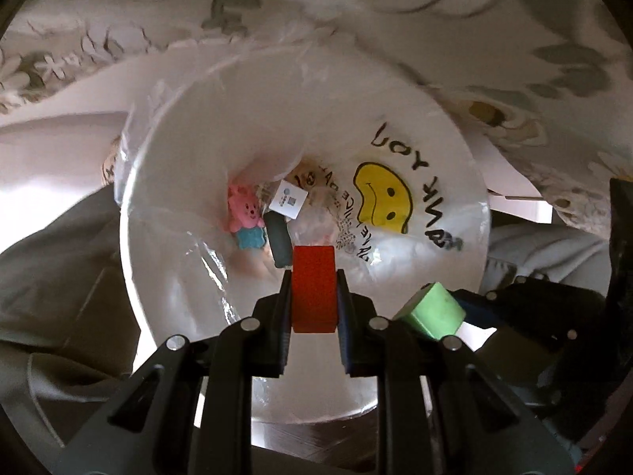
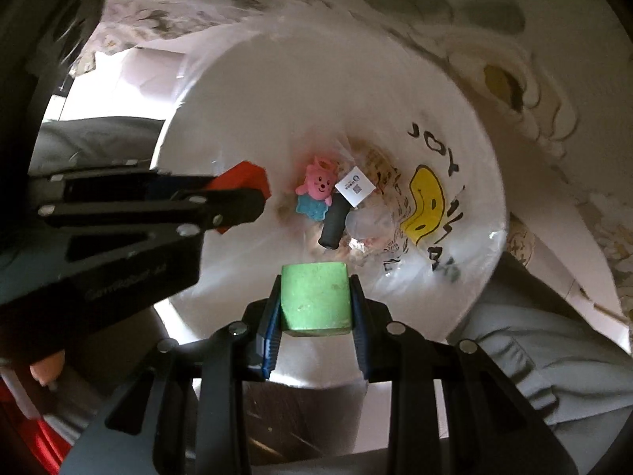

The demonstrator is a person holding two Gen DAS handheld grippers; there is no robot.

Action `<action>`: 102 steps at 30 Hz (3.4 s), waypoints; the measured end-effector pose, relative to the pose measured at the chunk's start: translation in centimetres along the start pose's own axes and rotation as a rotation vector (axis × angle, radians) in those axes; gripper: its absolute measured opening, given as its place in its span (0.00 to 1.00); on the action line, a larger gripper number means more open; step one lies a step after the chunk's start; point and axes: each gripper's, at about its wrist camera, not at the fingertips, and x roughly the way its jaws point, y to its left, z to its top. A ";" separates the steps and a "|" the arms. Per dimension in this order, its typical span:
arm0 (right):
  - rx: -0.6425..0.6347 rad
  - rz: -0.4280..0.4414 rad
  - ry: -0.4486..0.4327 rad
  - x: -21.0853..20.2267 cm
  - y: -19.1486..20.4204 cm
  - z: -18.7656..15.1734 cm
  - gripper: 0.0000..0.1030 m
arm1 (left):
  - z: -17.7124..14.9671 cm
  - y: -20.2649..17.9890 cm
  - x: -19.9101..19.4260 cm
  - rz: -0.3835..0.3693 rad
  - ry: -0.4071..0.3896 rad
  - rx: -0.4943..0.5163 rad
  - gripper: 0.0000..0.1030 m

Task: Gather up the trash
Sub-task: 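Carry the green and red blocks with both tools over the white bin, then open the right tool over the bin while the left tool releases the red block, then move both open tools back toward the pink cup on the bed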

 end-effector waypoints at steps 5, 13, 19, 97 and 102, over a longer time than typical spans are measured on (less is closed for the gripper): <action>0.019 -0.002 0.027 1.4 -0.3 0.6 0.32 | 0.8 0.4 1.0 0.000 0.010 -0.020 0.20; 0.020 -0.032 0.021 2.4 -0.2 1.5 0.32 | 1.6 0.7 2.2 0.002 0.015 -0.039 0.20; 0.032 -0.066 0.020 2.8 -0.6 1.7 0.34 | 1.8 0.5 2.3 -0.006 0.013 -0.047 0.20; -0.190 -0.140 -0.564 -29.9 4.7 -1.6 0.68 | 0.3 -8.3 -33.3 0.113 -0.645 0.257 0.70; -0.188 -0.125 -0.577 -30.9 4.4 -0.7 0.68 | 1.6 -8.6 -34.1 0.107 -0.648 0.263 0.70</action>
